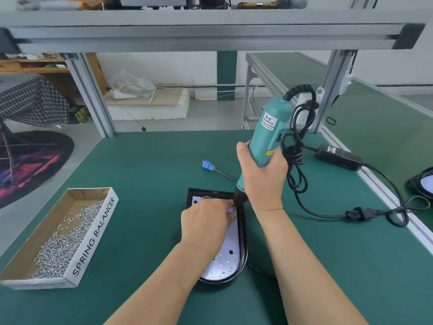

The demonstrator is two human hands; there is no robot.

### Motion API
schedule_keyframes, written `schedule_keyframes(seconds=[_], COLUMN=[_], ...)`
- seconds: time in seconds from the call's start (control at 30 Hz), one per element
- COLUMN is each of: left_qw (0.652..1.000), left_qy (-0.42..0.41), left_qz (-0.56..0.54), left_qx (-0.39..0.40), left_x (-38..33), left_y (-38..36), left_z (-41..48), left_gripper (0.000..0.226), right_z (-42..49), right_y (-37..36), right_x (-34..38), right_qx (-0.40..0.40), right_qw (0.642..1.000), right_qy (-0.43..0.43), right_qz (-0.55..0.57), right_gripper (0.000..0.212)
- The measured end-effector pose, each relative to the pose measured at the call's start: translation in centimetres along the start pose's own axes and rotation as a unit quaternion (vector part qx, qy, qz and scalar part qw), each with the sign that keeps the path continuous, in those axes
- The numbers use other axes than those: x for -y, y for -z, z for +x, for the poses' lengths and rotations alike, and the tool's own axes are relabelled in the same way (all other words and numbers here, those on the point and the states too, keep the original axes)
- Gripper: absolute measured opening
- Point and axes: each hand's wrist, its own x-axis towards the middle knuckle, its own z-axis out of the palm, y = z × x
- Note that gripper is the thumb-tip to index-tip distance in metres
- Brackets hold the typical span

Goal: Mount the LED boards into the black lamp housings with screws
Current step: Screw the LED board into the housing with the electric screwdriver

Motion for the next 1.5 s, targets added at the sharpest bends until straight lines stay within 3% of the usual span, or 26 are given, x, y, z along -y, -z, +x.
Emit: schedule_keyframes(seconds=[0.17,0.27,0.33,0.37,0.4,0.47,0.5,0.53,0.7,0.8,0.93,0.97,1.03,1.1,1.23,1.37,1.5], left_qw=[0.997,0.977,0.937,0.893,0.824,0.638,0.573,0.543,0.549,0.578,0.707,0.72,0.695,0.645,0.543,0.553,0.53], left_qy=[0.021,0.067,0.138,0.185,0.231,0.284,0.289,0.285,0.243,0.231,0.227,0.231,0.255,0.274,0.28,0.245,0.242], left_qz=[-0.048,-0.192,-0.316,-0.405,-0.513,-0.711,-0.762,-0.784,-0.788,-0.767,-0.652,-0.64,-0.662,-0.704,-0.777,-0.777,-0.794], left_qx=[0.052,0.069,0.06,0.056,0.061,0.082,0.088,0.098,0.138,0.156,0.153,0.139,0.117,0.116,0.153,0.175,0.174], left_x=[0.3,0.8,1.3,1.5,1.8,2.2,2.4,2.6,3.0,3.2,2.8,2.8,2.7,2.7,2.9,2.8,2.6], left_y=[0.5,1.1,1.8,2.3,2.8,3.9,4.4,4.7,4.8,4.4,3.9,3.7,3.6,3.8,4.6,5.1,4.7], left_z=[0.3,0.1,-0.3,-0.5,-0.9,-1.7,-2.2,-2.7,-4.7,-5.1,-5.2,-5.2,-5.2,-5.3,-5.4,-5.8,-6.3], left_gripper=[0.031,0.031,0.022,0.02,0.02,0.026,0.03,0.032,0.021,0.012,0.022,0.022,0.018,0.016,0.032,0.022,0.016], right_z=[0.0,-0.8,-1.4,-1.7,-2.1,-2.7,-3.0,-3.3,-4.5,-5.2,-5.7,-5.7,-5.7,-5.6,-5.8,-6.0,-6.0], right_y=[1.8,2.7,3.0,3.1,3.2,3.2,3.2,3.1,2.4,2.4,2.5,2.5,2.6,2.7,2.9,2.8,2.7], right_x=[2.7,3.4,3.7,3.9,4.2,4.7,5.0,5.3,6.6,6.9,7.2,7.2,7.4,7.4,7.4,7.5,8.0], right_qx=[-0.083,-0.135,-0.172,-0.188,-0.201,-0.216,-0.222,-0.225,-0.221,-0.21,-0.204,-0.205,-0.206,-0.205,-0.21,-0.209,-0.207], right_qw=[0.994,0.987,0.98,0.976,0.972,0.964,0.961,0.958,0.958,0.96,0.961,0.96,0.959,0.959,0.958,0.958,0.958], right_qy=[0.03,0.009,-0.013,-0.022,-0.03,-0.042,-0.047,-0.051,-0.051,-0.047,-0.054,-0.056,-0.058,-0.06,-0.062,-0.063,-0.059], right_qz=[0.067,0.084,0.1,0.111,0.122,0.149,0.16,0.168,0.177,0.178,0.179,0.181,0.186,0.189,0.184,0.187,0.19], right_gripper=[0.016,0.013,0.013,0.014,0.016,0.017,0.017,0.018,0.02,0.02,0.019,0.019,0.017,0.016,0.015,0.015,0.015])
